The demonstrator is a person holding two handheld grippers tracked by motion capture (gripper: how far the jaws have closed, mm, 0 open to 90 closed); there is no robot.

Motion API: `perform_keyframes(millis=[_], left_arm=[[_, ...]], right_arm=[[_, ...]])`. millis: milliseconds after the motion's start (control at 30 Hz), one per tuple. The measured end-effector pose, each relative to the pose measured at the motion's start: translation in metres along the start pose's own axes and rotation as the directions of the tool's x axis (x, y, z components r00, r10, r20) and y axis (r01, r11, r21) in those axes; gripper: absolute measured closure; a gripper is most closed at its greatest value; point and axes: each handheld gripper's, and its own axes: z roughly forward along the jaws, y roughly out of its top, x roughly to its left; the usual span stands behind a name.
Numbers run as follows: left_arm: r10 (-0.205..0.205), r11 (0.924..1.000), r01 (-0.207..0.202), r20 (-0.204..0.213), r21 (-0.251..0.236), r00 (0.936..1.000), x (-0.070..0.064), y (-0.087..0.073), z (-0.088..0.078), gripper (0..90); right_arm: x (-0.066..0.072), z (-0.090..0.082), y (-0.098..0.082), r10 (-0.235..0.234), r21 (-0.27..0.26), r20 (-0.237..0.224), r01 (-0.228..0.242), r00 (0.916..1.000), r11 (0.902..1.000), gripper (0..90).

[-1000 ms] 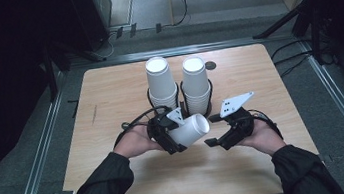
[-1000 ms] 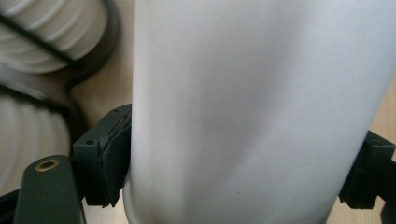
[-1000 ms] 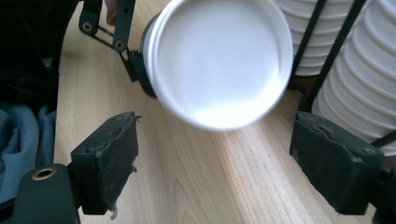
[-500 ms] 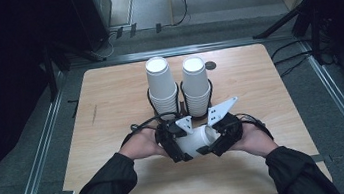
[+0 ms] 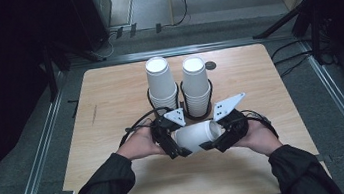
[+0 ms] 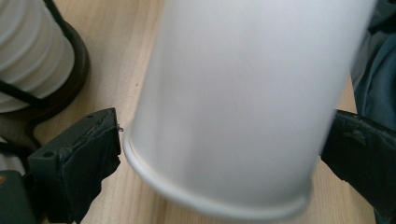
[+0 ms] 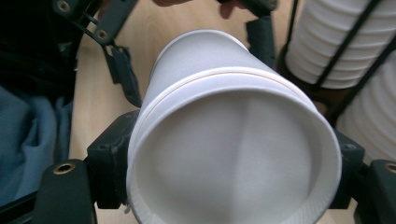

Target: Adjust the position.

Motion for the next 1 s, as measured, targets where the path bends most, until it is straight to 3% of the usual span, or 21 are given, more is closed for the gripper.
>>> perform_keyframes(millis=[67,367,400,433,633,733,833,900,1000], left_arm=[[-0.032,0.9983,0.03,-0.028,-0.049,0.9991,0.002,-0.002,-0.006,0.0],[-0.065,0.9875,0.062,-0.02,-0.145,0.9977,0.007,-0.009,-0.022,0.0],[-0.064,0.9854,0.062,-0.005,-0.159,0.9979,0.008,-0.011,-0.024,0.0],[-0.063,0.9804,0.069,0.037,-0.184,0.9973,0.007,-0.013,-0.025,0.0],[-0.065,0.9785,0.068,0.023,-0.194,0.9976,0.005,-0.017,-0.025,0.0],[-0.057,0.9689,0.062,0.028,-0.239,0.998,0.003,-0.019,-0.023,0.0],[-0.054,0.9684,0.059,0.028,-0.242,0.9981,0.003,-0.019,-0.021,0.0],[-0.067,0.9619,0.073,0.03,-0.264,0.9973,0.004,-0.018,-0.018,0.0],[-0.068,0.9603,0.076,0.039,-0.268,0.9969,0.003,-0.018,-0.015,0.0]], right_arm=[[-0.004,-0.005,-0.002,0.027,-0.017,0.013,-0.027,0.9996,0.9995,23.2],[-0.009,-0.017,-0.01,0.065,-0.063,0.04,-0.062,0.9971,0.9961,23.0],[-0.009,-0.017,-0.01,0.065,-0.063,0.04,-0.062,0.9971,0.9961,23.0],[-0.009,-0.021,-0.011,0.075,-0.068,0.047,-0.072,0.9961,0.9951,23.0],[-0.007,-0.026,-0.013,0.081,-0.087,0.046,-0.076,0.9957,0.9932,22.9],[-0.006,-0.031,-0.011,0.083,-0.124,0.033,-0.078,0.996,0.9892,22.9],[-0.006,-0.033,-0.009,0.087,-0.144,0.017,-0.083,0.9961,0.9861,22.9],[-0.005,-0.034,-0.006,0.078,-0.165,-0.001,-0.077,0.997,0.9833,22.9],[-0.005,-0.033,-0.001,0.068,-0.185,-0.013,-0.07,0.9976,0.9802,22.9]])
